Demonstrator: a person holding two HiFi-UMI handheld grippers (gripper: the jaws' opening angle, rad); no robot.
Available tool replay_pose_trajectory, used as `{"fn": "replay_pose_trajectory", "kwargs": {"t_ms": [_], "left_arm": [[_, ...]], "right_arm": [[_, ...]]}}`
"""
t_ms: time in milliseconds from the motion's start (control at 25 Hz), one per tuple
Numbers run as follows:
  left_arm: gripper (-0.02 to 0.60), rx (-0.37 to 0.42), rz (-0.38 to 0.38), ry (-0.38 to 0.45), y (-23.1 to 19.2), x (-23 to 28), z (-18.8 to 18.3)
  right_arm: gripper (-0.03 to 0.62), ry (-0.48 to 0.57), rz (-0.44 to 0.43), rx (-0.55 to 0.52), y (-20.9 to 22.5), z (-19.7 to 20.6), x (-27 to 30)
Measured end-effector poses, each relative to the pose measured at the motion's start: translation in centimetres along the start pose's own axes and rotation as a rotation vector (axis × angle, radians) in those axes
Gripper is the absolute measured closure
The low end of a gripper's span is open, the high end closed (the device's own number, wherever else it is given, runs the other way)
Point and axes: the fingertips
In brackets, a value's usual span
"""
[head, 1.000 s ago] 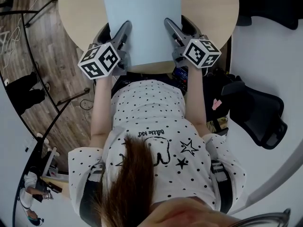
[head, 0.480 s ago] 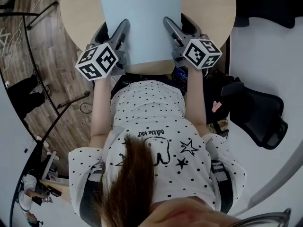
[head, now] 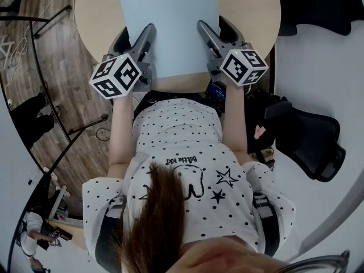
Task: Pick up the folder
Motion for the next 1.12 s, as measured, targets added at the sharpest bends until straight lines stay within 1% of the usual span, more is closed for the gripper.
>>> {"fn": "replay_pose_trajectory", "kwargs": {"t_ms": [240, 600, 1120], "left_arm": [[0.264, 0.019, 0.006, 0.036, 0.5, -0.8, -1.8], [0.264, 0.027, 0.016, 0.074, 0.7, -0.7, -3.0], [0.264, 0.041, 0.02, 0.106, 1.1, -1.0, -4.5]], "right_arm": [[0.304, 0.023, -0.016, -0.026, -1.6, -1.4, -0.5], [0.304, 0.054, -0.031, -0.057, -2.3, -2.6, -0.5], [0.304, 0.082, -0.04, -0.079, -3.3, -3.9, -0.7]]}}
Point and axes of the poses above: the fingertips, and each gripper's own axes: x forward along the fingers, y to its right, z out of its underside, and after that the axes turned 15 degrees about x, right-handed
